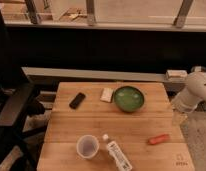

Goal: Place the pepper on the white sponge

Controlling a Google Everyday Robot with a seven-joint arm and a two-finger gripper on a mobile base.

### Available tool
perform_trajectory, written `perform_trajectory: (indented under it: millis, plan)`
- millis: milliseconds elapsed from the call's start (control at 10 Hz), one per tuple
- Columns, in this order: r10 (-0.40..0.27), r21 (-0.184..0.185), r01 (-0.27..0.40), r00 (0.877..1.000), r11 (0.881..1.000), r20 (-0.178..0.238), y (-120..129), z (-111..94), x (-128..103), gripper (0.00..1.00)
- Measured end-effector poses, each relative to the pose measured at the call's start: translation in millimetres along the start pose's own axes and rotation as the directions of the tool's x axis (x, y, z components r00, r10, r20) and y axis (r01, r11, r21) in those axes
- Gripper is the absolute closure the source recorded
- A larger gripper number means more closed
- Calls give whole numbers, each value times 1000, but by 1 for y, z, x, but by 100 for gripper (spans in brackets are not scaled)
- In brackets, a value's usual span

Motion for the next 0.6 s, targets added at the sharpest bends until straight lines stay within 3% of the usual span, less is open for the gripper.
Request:
perform_trajectory:
  millis: [400, 600]
  plan:
    - [-4, 3, 4, 1000, 1000, -2, 1, 1, 0, 37]
    - [-28, 31, 27, 999, 999, 21, 5, 1, -9, 37]
